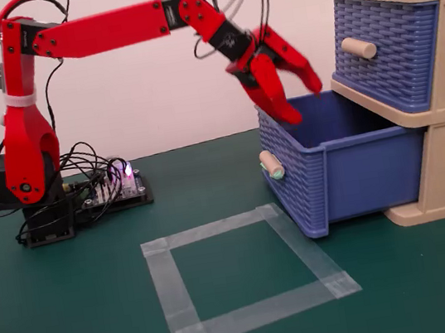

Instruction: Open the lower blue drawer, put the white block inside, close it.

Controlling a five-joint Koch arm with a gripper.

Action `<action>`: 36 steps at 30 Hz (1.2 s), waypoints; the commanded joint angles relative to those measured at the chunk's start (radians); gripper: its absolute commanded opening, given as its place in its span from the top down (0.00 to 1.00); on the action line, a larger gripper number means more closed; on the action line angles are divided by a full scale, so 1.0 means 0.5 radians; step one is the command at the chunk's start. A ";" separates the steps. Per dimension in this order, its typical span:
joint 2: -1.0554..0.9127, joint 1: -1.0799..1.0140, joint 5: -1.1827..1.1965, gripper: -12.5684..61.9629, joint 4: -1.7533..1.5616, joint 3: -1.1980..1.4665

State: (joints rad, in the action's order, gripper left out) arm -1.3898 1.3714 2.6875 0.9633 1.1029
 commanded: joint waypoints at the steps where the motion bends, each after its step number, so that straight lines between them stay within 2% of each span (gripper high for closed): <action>1: -0.224 0.021 0.071 0.38 -0.061 -0.101; 5: -0.816 0.009 0.067 0.38 0.344 0.034; 9: -1.046 -0.055 -0.018 0.38 1.058 0.279; 11: -0.948 -0.129 -0.074 0.38 1.138 0.350; 14: -0.540 -0.202 -0.071 0.38 1.065 0.344; 18: -0.098 -0.196 -0.040 0.38 0.779 0.061; 23: 0.555 -0.120 -0.025 0.38 0.469 -0.598; 28: 1.166 -0.021 -0.043 0.37 0.387 -1.488; 31: 1.203 -0.034 -0.034 0.37 0.540 -1.740; 34: 0.850 -0.086 -0.031 0.37 1.144 -1.911; 36: 0.509 -0.322 -0.028 0.38 1.651 -1.945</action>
State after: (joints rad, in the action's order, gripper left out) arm -0.9710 1.2579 2.6523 1.6260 0.1764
